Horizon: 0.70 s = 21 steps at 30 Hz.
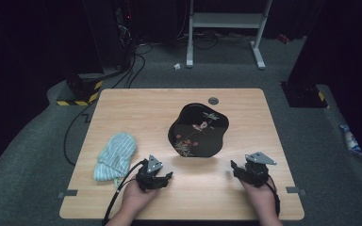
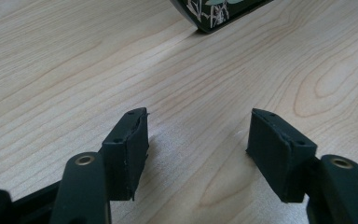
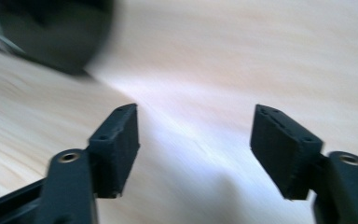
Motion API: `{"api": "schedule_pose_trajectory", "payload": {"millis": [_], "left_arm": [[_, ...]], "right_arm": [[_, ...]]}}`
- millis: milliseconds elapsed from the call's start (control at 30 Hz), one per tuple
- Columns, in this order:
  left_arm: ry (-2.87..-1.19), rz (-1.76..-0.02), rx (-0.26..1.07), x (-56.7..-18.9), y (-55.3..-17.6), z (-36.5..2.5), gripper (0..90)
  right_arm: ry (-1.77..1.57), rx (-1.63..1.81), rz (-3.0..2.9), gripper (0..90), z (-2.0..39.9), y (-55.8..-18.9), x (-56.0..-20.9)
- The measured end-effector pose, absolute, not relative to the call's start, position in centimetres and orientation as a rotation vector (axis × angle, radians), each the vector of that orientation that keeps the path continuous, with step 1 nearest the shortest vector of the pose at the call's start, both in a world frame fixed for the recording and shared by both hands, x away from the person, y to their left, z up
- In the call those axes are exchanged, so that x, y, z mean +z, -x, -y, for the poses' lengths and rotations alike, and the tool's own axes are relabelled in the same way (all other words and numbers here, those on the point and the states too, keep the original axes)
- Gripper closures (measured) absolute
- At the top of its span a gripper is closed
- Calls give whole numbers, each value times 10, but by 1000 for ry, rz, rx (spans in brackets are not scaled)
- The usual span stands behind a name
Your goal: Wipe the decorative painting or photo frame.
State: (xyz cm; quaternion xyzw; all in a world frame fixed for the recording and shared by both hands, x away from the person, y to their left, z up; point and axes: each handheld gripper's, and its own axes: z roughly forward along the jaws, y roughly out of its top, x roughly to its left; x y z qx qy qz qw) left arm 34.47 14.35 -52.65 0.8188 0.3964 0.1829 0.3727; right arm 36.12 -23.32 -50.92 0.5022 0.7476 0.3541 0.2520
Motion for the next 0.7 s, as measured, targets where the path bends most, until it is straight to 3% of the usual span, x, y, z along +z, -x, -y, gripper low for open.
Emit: {"api": "schedule_pose_trajectory", "payload": {"millis": [267,467,600,700], "left_arm": [[-2099,-1045,472,-526,-346,-145,346],[-2120,-1113,475,-526,-344,-167,144],[-2040,-1189,505,-528,-334,-182,181],[-2069,-1151,516,-528,-331,-180,191]], "right_arm": [[-1466,852,-2060,207,263,-347,-523],[-1454,861,-2071,216,262,-348,-524],[-1451,867,-2077,217,261,-348,-524],[-1448,871,-2081,221,261,-349,-524]]}}
